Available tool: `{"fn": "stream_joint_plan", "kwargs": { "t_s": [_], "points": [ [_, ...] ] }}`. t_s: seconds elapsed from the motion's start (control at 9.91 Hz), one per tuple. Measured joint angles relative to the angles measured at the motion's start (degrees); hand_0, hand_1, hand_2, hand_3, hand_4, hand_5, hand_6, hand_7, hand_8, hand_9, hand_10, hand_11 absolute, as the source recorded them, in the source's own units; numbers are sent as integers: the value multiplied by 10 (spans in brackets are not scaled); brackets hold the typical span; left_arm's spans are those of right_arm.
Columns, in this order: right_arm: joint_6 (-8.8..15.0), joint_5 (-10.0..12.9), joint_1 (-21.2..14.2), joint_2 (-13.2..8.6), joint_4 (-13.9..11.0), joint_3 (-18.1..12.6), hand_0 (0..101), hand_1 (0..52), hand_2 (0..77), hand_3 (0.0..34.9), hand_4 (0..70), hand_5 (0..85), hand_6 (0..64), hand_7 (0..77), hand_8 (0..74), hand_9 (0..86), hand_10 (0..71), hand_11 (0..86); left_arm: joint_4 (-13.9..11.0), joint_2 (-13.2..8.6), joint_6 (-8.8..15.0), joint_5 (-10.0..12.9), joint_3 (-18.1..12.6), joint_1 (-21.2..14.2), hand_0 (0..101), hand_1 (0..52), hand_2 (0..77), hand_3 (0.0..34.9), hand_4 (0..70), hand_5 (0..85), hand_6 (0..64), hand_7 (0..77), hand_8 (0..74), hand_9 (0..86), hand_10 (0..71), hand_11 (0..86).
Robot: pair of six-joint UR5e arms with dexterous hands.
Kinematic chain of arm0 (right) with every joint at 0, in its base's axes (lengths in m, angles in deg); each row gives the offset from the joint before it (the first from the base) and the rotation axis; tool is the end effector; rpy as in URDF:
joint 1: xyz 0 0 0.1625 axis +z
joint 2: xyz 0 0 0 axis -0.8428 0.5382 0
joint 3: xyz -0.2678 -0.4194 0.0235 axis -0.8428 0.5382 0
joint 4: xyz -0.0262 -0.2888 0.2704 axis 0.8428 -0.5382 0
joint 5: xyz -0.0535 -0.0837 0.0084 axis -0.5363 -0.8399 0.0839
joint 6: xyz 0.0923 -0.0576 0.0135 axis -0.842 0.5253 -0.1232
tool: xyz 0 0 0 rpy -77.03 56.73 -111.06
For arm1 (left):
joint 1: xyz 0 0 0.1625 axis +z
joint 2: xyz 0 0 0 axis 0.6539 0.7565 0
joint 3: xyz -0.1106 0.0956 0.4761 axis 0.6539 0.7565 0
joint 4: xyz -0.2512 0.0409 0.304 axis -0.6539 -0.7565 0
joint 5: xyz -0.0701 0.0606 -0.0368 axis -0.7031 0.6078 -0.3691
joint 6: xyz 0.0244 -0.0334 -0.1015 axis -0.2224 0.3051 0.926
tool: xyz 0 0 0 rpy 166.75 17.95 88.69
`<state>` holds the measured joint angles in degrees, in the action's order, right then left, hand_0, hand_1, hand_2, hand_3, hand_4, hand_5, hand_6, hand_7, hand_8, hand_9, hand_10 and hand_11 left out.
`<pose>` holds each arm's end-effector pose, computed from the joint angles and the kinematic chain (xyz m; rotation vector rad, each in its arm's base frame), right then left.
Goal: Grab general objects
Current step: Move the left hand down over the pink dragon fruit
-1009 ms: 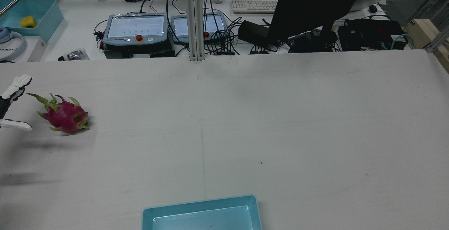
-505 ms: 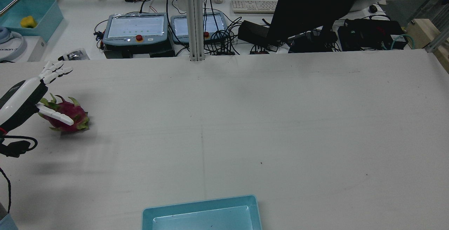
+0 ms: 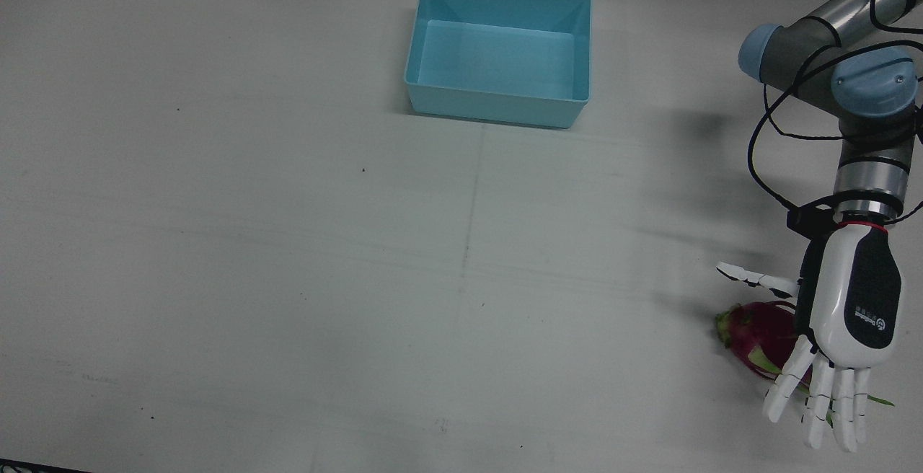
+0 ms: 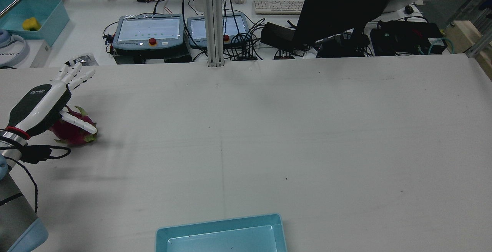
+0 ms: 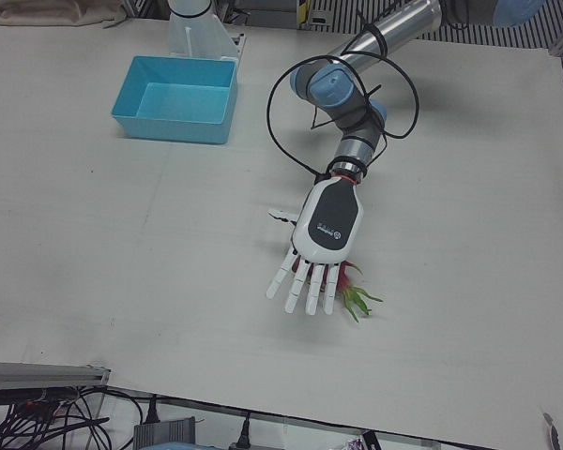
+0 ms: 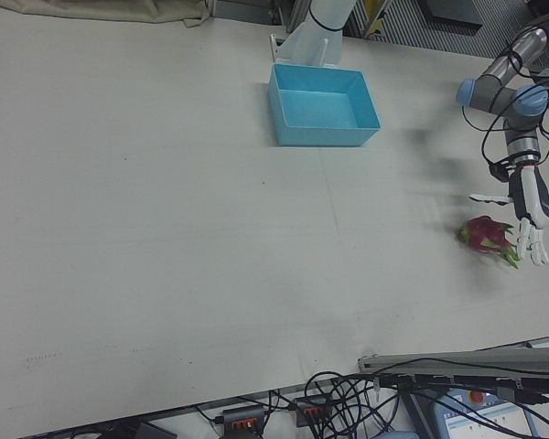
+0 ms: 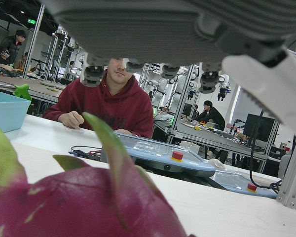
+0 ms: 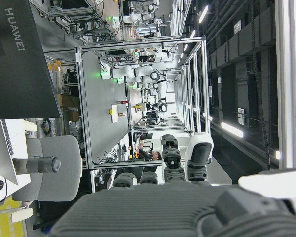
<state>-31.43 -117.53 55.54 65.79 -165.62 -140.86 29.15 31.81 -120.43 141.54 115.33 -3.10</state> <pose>0.3230 -0.5182 0.5557 0.0555 2.0542 -2.2380 0.2798 -0.5390 0.5955 0.9358 1.5571 -1.2051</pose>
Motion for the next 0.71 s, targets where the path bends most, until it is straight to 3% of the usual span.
{"fn": "stream_joint_plan", "kwargs": {
  "t_s": [0.1, 0.2, 0.3, 0.5, 0.71],
  "points": [
    [0, 0, 0, 0, 0, 0, 0, 60, 16, 0, 0, 742, 0, 0, 0, 16, 0, 11, -2, 0, -1, 0, -12, 0, 479, 0, 16, 193, 60, 27, 11, 49, 11, 11, 142, 11],
    [0, 0, 0, 0, 0, 0, 0, 60, 16, 0, 0, 742, 0, 0, 0, 16, 0, 11, 8, 1, 0, 2, -16, 0, 475, 0, 11, 260, 54, 27, 11, 49, 11, 5, 136, 11],
    [0, 0, 0, 0, 0, 0, 1, 60, 16, 0, 0, 742, 0, 0, 0, 11, 0, 11, 29, 8, -1, 6, -13, 2, 475, 0, 16, 287, 54, 27, 11, 49, 11, 5, 136, 11],
    [0, 0, 0, 0, 0, 0, 1, 60, 16, 0, 0, 742, 0, 0, 0, 16, 0, 11, 57, 18, -2, 8, -12, 37, 477, 0, 16, 304, 54, 22, 11, 16, 16, 11, 136, 11],
    [0, 0, 0, 0, 0, 0, 1, 60, 16, 0, 0, 742, 0, 0, 0, 16, 0, 11, 61, 17, -4, -15, -14, 62, 469, 0, 11, 303, 54, 22, 16, 16, 16, 11, 136, 11]
  ]
}}
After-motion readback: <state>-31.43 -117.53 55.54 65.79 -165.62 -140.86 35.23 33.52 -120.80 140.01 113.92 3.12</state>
